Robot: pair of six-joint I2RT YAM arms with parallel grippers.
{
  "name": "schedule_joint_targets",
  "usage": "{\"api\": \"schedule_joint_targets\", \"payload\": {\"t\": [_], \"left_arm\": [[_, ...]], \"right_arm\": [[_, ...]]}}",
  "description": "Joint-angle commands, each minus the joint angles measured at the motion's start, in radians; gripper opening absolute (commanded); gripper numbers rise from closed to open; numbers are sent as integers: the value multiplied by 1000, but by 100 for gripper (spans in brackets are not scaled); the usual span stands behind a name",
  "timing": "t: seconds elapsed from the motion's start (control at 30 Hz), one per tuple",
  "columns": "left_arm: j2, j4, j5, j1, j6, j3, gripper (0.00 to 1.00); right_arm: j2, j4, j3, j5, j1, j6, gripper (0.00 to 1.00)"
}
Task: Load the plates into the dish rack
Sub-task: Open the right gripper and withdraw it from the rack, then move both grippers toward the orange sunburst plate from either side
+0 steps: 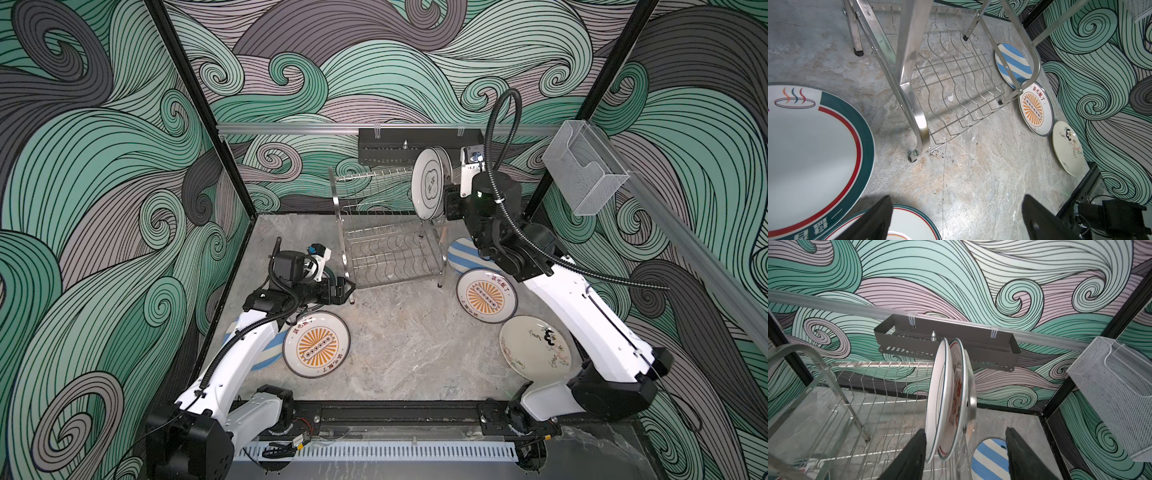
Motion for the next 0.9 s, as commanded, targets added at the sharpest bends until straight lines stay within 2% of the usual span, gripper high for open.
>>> {"api": "schedule_joint_targets", "payload": {"t": [0.0,0.07,0.23,0.33,0.5,0.67,0.87], "left_arm": [[-16,-33,-48,-5,-4,17,99],[-11,-51,-80,-5,-32,23,99],[-33,-97,-184,-5,-112,19,99],[-73,-123,-281,-4,-156,-7,99],[-165,-145,-489,-4,-272,-109,99],[-205,-187,-646,-4,-395,-201,99],[-267,-190,-735,1,-482,-291,99]], "right_arm": [[-76,-53,-106,-143,-18,5,67],[-130,-65,-180,-212,-26,-1,74],[-259,-61,-380,-381,-37,34,74],[-318,-44,-499,-485,-37,71,79],[-346,0,-665,-644,-37,143,80],[-352,156,-858,-838,-33,259,79],[-354,193,-960,-858,0,262,80]]}}
